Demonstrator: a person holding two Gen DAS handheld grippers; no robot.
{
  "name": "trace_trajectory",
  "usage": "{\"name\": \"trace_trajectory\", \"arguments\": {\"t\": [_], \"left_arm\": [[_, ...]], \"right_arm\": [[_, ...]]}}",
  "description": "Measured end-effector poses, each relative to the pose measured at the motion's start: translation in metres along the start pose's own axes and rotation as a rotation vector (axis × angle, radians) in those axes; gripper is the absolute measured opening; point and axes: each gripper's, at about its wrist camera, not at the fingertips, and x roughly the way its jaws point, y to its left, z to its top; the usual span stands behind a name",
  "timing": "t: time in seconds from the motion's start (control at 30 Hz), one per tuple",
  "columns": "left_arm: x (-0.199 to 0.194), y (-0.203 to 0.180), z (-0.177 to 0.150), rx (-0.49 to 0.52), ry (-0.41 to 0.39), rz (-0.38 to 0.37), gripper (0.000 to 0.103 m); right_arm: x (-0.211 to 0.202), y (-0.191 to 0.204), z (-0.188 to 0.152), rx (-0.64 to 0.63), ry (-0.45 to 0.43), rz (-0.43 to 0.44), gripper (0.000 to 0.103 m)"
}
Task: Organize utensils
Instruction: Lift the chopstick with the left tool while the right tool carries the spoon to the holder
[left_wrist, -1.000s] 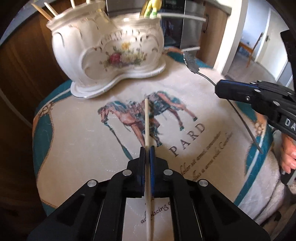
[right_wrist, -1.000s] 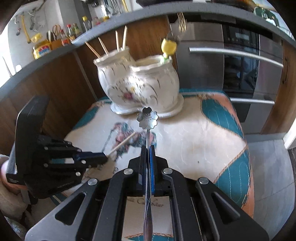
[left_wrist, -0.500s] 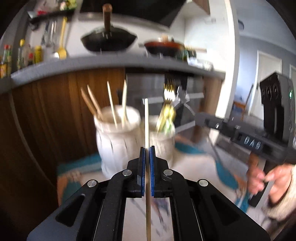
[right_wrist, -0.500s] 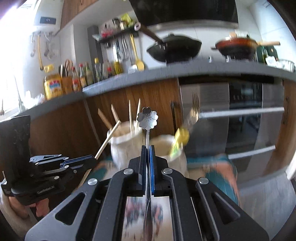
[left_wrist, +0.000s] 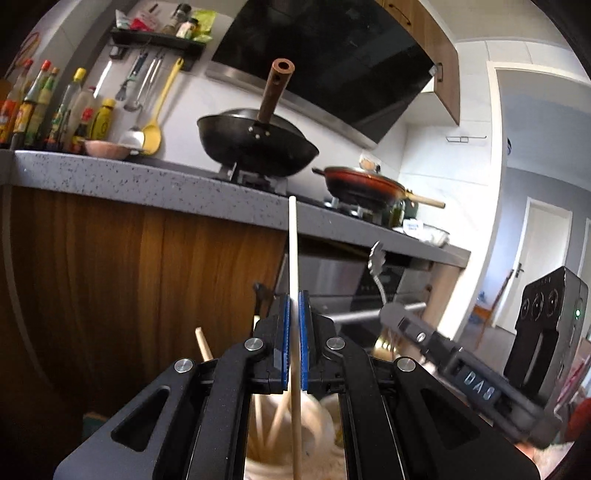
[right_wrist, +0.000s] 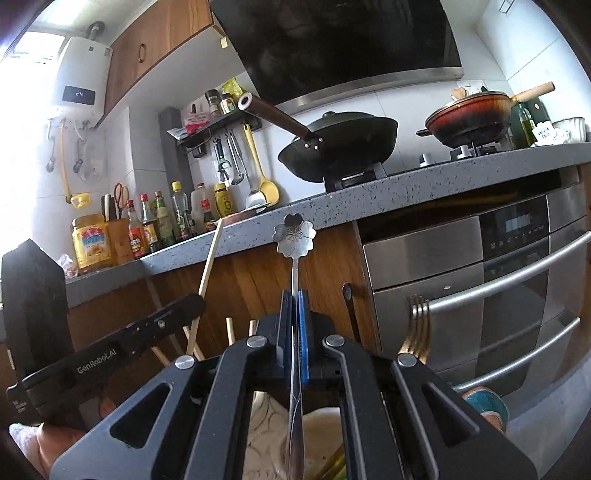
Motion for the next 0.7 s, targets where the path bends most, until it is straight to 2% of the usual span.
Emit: {"name": "trace_trajectory", "arguments": {"t": [0.2, 0.33, 0.47, 0.7], "left_arm": [[0.01, 0.0, 0.005, 0.01, -0.064, 0.016, 0.005], [0.019, 0.0, 0.006, 0.01, -0.064, 0.027, 0.005], [0.019, -0.004, -0.005, 0.056, -0.076, 0.065, 0.005], [0.002, -0.01, -0.01, 0.11, -0.099, 0.042, 0.005]], "right_arm": [[0.015, 0.004, -0.013, -0.057, -0.008, -0.038, 0.003], [0.022, 0.004, -0.019, -0.066, -0.009, -0.056, 0.003], [0.026, 0.007, -0.031, -0.098, 0.0, -0.073, 0.003], [0.016, 0.011, -0.045, -0.143, 0.014, -0.068, 0.003]]}}
